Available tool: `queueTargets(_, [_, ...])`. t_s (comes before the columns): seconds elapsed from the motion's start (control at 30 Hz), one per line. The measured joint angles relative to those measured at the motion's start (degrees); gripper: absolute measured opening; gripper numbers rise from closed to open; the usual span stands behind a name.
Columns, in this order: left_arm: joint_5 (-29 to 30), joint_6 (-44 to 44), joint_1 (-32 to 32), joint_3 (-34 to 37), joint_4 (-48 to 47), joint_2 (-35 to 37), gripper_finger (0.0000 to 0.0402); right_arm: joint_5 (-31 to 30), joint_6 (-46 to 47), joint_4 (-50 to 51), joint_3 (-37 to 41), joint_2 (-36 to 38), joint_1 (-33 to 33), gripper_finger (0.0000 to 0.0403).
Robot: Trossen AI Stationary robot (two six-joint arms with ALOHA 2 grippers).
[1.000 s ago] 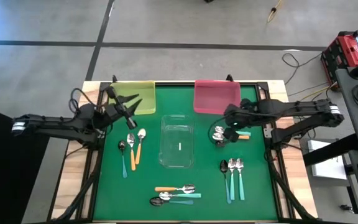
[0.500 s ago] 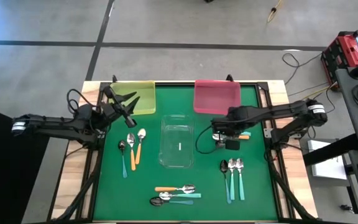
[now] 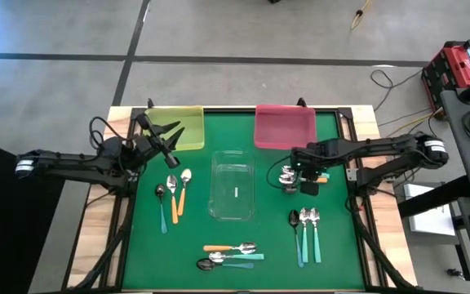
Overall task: Sort silverware by color (type)
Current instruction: Put the top right yellow spoon into the transparent bin
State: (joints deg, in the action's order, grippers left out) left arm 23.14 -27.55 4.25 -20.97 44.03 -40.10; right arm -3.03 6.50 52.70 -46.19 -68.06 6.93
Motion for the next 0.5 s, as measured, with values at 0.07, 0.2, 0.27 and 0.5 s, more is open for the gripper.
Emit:
queueTargets(0.07, [0.0, 0.0, 0.0, 0.0, 0.04, -0.02, 0.0077, 0.03, 0.98, -1.74, 1.74, 0.58, 0.01, 0.0019])
queueTargets(0.2, [0.0, 0.0, 0.0, 0.0, 0.07, -0.09, 0.0077, 0.03, 1.05, -2.54, 2.4, 0.02, -0.02, 0.0019])
queueTargets(0.27, [0.0, 0.0, 0.0, 0.0, 0.06, -0.11, 0.0077, -0.01, 1.05, -2.74, 2.4, -0.7, 0.03, 0.002])
queueTargets(0.5, [0.0, 0.0, 0.0, 0.0, 0.04, -0.15, 0.0077, 0.05, 1.02, -4.51, 2.42, -3.76, -0.02, 0.0035])
